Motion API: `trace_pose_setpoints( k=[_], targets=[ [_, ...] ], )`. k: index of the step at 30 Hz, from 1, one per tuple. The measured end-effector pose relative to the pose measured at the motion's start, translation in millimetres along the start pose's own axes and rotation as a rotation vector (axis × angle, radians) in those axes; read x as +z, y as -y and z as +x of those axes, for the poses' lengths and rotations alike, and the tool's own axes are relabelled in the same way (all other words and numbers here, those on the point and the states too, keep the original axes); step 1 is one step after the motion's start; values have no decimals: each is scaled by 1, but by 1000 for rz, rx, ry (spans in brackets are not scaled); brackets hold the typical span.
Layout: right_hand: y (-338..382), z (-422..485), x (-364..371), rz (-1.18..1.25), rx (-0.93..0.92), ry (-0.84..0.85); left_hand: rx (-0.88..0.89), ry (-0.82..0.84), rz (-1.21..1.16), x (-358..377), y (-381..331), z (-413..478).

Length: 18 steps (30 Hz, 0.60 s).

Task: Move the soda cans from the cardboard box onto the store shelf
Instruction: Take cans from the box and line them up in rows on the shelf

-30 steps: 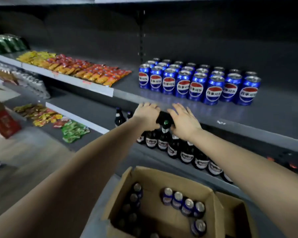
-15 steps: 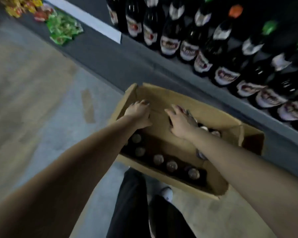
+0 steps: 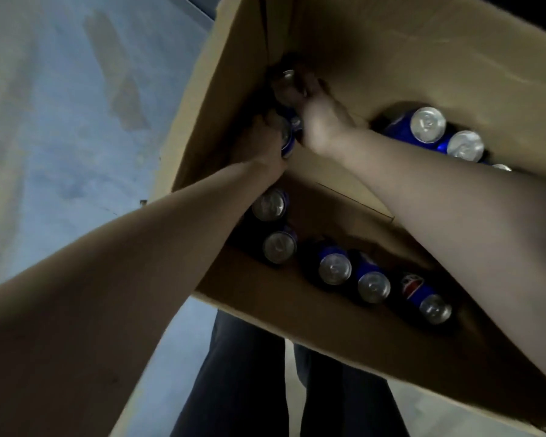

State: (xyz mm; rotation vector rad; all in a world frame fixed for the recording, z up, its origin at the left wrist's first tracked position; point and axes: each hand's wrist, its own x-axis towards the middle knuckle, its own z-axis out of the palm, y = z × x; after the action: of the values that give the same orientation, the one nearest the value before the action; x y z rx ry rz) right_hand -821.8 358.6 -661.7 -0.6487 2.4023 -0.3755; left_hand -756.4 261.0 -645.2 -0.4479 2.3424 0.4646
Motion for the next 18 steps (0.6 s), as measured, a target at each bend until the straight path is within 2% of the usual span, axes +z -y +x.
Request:
trace_pose_setpoints(
  k=[6,9,15,18],
  targets=[
    [-3,12,7,-24,-32,-48,-23,-121,-129,14,2,11],
    [-2,4,3,-39,56,-126,-1,-92,-114,9,-1,12],
    [-3,-29,-8,-85,205,-120,29,-55,-113,-11,-7,-11],
    [-8,-58,-24,-73,172,-102,83,-31,-146,-25,-14,-35]
  ],
)
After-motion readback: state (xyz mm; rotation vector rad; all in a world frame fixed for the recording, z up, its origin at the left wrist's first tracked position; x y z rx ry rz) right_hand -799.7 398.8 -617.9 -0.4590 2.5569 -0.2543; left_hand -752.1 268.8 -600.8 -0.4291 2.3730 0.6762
